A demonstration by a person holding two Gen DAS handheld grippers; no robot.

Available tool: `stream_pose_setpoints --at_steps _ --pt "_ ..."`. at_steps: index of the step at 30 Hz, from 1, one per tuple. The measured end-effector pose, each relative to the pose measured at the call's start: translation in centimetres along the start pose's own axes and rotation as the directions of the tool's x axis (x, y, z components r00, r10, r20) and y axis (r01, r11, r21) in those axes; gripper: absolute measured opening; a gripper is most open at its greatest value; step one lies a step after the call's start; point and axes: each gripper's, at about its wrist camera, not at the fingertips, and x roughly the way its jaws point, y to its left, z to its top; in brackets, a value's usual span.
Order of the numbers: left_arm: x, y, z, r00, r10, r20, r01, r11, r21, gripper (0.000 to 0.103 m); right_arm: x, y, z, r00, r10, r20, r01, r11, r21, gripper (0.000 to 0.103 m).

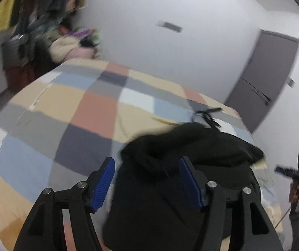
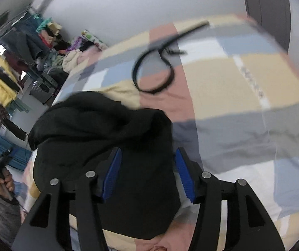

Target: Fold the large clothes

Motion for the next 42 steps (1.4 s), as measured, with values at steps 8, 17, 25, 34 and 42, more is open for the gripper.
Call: stream_pose_setpoints --at_steps 8,17,25,34,42 --pt "4.7 -11.0 -2.7 0.998 0.027 0.052 -0.037 0.98 0.196 0.064 3.4 12.4 -2.4 0.992 0.032 0.126 -0.012 0.988 -0.152 0.069" --pt "13.1 -14.2 -3.9 0.988 0.153 0.012 -0.151 0.961 0.232 0.064 12.8 15.5 -3.4 0.99 -0.058 0.13 0.082 0.978 -0.19 0.075" --pt "17.0 -14.1 -2.6 0.986 0.165 -0.017 -0.156 0.959 0.235 0.064 15.4 15.4 -2.0 0.982 -0.088 0.165 0.12 0.974 -0.191 0.081" --pt "21.5 -12.4 -1.1 0.978 0.2 -0.06 -0.184 0.962 0.202 0.064 19.8 15.3 0.5 0.989 -0.091 0.12 0.114 0.974 -0.197 0.085" --pt "23.7 -11.1 -1.7 0.978 0.195 -0.075 -0.179 0.968 0.177 0.068 22.1 15.4 0.0 0.986 -0.125 0.106 0.145 0.969 -0.201 0.088"
